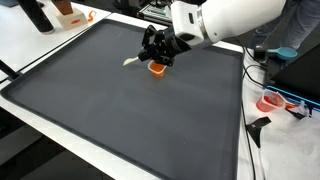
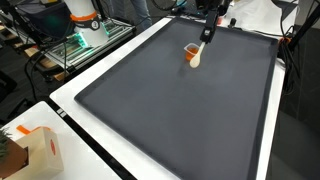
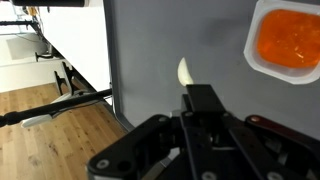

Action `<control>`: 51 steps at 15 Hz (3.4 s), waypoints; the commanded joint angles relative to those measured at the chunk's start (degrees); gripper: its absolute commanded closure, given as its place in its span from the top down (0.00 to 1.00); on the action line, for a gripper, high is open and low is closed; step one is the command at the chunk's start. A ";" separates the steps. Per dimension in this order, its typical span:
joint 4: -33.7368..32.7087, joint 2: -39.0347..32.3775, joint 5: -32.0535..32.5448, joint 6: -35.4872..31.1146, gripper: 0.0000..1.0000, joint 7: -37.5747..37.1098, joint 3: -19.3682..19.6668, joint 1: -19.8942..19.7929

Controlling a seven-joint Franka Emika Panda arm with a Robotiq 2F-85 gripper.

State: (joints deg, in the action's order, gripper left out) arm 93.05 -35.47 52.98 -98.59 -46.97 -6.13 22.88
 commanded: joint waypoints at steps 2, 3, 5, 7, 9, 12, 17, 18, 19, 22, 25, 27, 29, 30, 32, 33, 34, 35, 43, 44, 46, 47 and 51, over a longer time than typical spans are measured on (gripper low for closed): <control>-0.43 0.50 -2.07 -1.39 0.03 3.99 -0.77 -1.93; -0.63 0.76 -3.23 -1.60 0.03 4.59 -0.89 -2.47; -1.01 1.30 -5.71 -2.19 0.03 6.31 -0.96 -3.54; -1.50 2.08 -9.40 -2.85 0.03 8.72 -0.96 -4.77; -1.78 3.10 -12.74 -3.50 0.03 10.87 -0.52 -5.64; -2.09 4.94 -16.44 -4.47 0.03 13.53 0.35 -6.59; -1.87 8.68 -23.21 -5.88 0.03 17.49 1.10 -8.31; -1.80 9.44 -24.87 -6.19 0.03 18.34 1.23 -8.65; -1.64 10.45 -27.04 -6.64 0.03 19.58 1.25 -9.20; -1.25 13.15 -32.59 -6.70 0.03 22.67 1.40 -10.51; -0.69 16.01 -38.50 -6.30 0.03 25.40 1.23 -12.08; -0.21 17.96 -42.13 -6.10 0.03 27.15 1.17 -12.99; 0.33 19.74 -45.53 -6.11 0.03 28.90 1.14 -13.86; 0.62 20.55 -46.96 -6.08 0.03 29.67 1.15 -14.22; 1.21 21.95 -49.27 -6.02 0.03 30.97 1.20 -14.80; 1.45 22.57 -50.38 -5.97 0.03 31.60 1.19 -15.09; 1.82 23.21 -51.56 -5.91 0.03 32.29 1.15 -15.35; 2.16 23.76 -52.61 -5.78 0.03 33.01 1.13 -15.58; 0.93 23.76 -55.98 -4.27 0.13 34.77 1.28 -15.74; 1.27 24.01 -56.34 -4.27 0.13 34.92 1.27 -15.83; 1.53 24.15 -56.46 -4.28 0.13 34.96 1.27 -15.87; 1.56 24.15 -56.47 -4.28 0.13 34.97 1.27 -15.87; 1.58 24.16 -56.48 -4.28 0.13 34.98 1.27 -15.87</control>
State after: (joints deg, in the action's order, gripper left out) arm 94.84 -11.27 -3.51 -103.09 -11.96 -4.83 7.02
